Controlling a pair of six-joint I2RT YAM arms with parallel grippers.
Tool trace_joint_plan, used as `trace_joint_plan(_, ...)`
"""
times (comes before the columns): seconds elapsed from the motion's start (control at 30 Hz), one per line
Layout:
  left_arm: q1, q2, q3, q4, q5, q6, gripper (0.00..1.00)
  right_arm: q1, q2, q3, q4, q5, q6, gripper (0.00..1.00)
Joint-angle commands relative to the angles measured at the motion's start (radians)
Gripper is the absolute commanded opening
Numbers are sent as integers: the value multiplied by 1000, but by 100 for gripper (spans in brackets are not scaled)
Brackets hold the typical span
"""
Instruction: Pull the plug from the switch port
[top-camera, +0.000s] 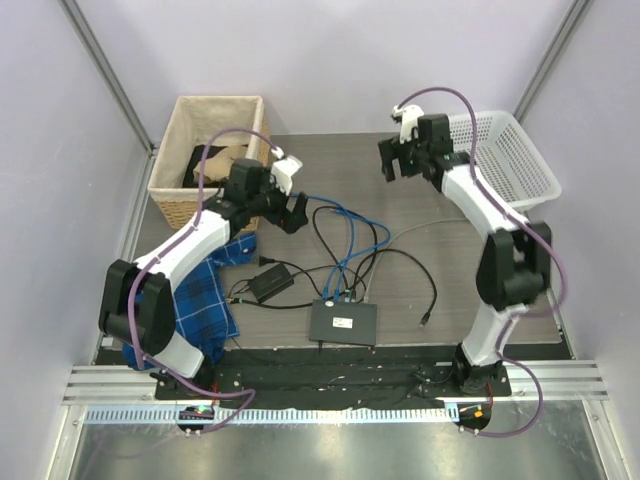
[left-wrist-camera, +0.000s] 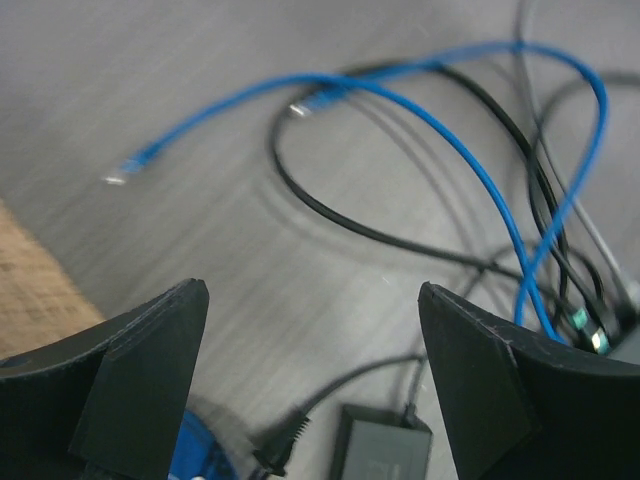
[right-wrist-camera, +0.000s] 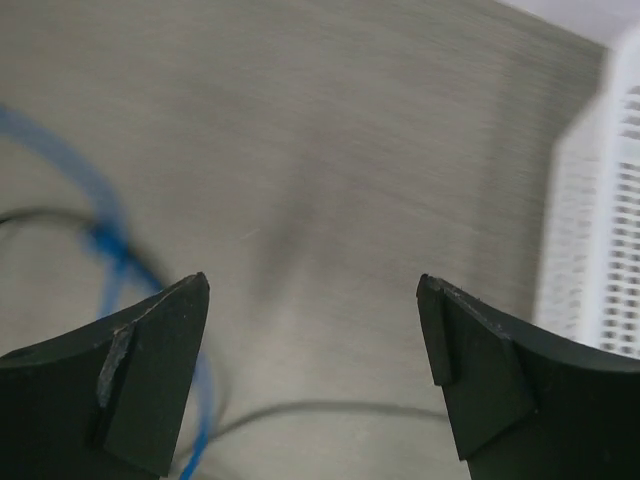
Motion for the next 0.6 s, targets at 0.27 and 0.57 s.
trace_joint_plan(0.27,-141,-151,-195,-302,111,589,60,23,-397,-504,-26,-401,-130,88)
trace_joint_plan(0.57,-227,-263,-181,-628,123,472,3,34,-434,-534,-107,-487,-139,77)
